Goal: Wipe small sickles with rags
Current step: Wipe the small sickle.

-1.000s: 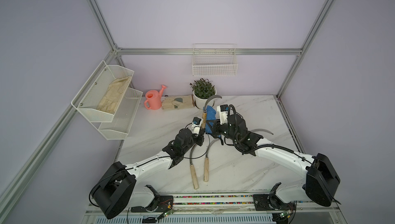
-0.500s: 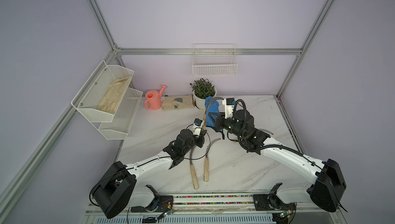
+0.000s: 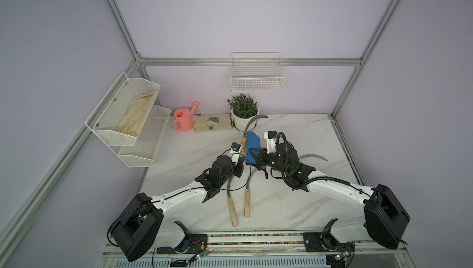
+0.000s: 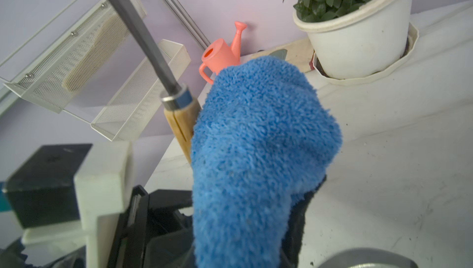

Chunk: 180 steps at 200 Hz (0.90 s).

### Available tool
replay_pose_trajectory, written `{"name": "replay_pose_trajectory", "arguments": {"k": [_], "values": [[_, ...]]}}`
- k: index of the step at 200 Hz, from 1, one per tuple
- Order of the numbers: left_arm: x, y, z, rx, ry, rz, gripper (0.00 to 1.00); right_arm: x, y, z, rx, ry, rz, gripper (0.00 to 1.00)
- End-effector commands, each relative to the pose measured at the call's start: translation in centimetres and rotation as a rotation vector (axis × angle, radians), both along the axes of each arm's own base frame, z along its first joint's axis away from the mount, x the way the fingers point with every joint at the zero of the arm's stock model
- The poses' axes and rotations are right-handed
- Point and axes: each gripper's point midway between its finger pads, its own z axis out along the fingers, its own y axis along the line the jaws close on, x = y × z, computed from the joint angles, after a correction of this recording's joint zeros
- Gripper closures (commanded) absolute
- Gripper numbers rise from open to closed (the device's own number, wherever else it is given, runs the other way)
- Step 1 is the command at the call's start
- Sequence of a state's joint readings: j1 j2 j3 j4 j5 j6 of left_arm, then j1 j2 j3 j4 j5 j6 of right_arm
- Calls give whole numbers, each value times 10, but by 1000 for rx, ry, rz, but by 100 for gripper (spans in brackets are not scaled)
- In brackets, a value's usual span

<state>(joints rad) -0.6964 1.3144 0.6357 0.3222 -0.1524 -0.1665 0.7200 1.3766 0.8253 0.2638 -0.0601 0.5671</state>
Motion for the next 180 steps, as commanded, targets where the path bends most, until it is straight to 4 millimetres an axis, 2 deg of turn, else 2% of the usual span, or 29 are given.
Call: {"name": "replay_pose_trajectory", "arguments": {"k": [1,17,33,40,44,80,106,127,145,180], "values": [[3,-3,33,-93,-89,9,100,-1,-14,25,14,-50,-53,100],[0,-7,35,-98,-87,-16,100,0,-12,23,8,-47,-40,100],[-1,-8,35,-100,-88,-25,100,-6,5,12,38,-10,37,100],[0,-7,36,-98,-89,-22,100,-8,10,13,53,-8,56,100],[-1,-7,36,-96,-91,-21,100,-9,15,3,45,12,72,100],[0,-8,35,-91,-88,-26,100,-22,45,-12,46,32,140,100],[-1,-9,35,-91,-87,-33,100,-14,47,-13,10,24,118,100],[-3,-10,36,-96,-88,-42,100,-3,42,8,5,-14,76,100],[-4,-11,36,-97,-88,-52,100,5,36,33,23,-53,73,100],[-6,-16,37,-97,-91,-86,100,8,25,78,53,-153,69,100]]}}
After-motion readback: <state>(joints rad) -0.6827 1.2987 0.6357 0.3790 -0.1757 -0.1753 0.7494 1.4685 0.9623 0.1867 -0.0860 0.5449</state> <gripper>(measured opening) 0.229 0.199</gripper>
